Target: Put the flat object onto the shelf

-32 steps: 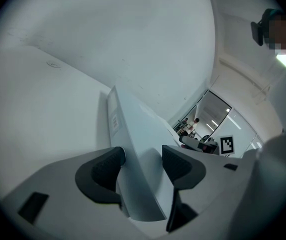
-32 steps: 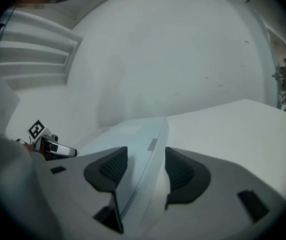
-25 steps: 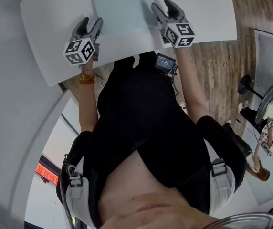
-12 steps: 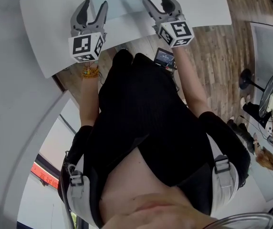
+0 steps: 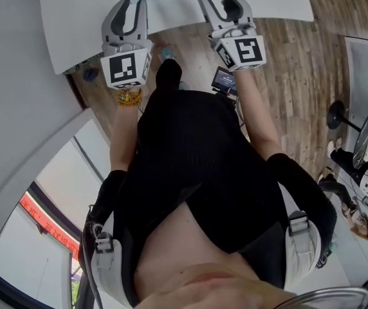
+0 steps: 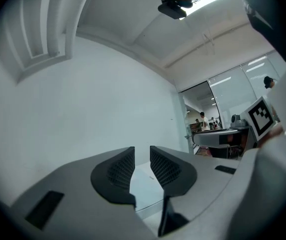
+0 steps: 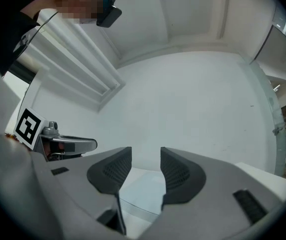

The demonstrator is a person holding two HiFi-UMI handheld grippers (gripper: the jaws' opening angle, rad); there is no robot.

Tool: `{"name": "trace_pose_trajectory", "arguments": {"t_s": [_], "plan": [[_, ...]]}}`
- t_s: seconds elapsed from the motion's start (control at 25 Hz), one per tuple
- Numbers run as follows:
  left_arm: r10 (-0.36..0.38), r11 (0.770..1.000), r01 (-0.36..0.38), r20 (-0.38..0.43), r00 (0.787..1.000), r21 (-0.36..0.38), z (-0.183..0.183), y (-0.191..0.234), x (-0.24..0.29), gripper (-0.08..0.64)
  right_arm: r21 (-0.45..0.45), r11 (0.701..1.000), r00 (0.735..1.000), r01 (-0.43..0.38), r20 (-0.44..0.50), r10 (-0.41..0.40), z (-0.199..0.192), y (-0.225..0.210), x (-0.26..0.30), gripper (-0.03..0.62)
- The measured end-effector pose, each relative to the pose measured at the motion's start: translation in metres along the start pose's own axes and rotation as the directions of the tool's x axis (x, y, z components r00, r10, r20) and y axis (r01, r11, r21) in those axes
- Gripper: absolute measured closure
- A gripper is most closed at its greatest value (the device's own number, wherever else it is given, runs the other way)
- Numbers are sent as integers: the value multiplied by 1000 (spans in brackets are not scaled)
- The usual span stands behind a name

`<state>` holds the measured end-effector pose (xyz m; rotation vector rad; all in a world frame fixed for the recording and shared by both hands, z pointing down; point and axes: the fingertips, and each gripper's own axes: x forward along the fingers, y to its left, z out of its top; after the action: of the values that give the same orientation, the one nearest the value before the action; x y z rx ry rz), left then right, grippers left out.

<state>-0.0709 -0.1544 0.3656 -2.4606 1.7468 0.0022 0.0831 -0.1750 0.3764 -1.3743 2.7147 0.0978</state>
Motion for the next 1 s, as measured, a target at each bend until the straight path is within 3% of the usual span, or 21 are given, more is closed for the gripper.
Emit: {"name": "trace_pose_trajectory", "arguments": {"t_s": [0.2,0.52,0.76,1.0], "plan": [[87,995,-88,16,996,44,16,-23,-54,506,-2,1000,998,-20,55,21,14,40,-46,447],[168,985,-169,29,985,45,32,-41,-113,532,-31,997,995,-66,78,68,27,106,-80,477],[162,987,-162,43,986,-6,24,-32,-142,537,-14,999,997,-29,78,30,26,152,-86,490],[94,995,-93,26,995,-41,12,-33,-179,537,-34,999,999,33,27,-32,11,194,-106,520]]}}
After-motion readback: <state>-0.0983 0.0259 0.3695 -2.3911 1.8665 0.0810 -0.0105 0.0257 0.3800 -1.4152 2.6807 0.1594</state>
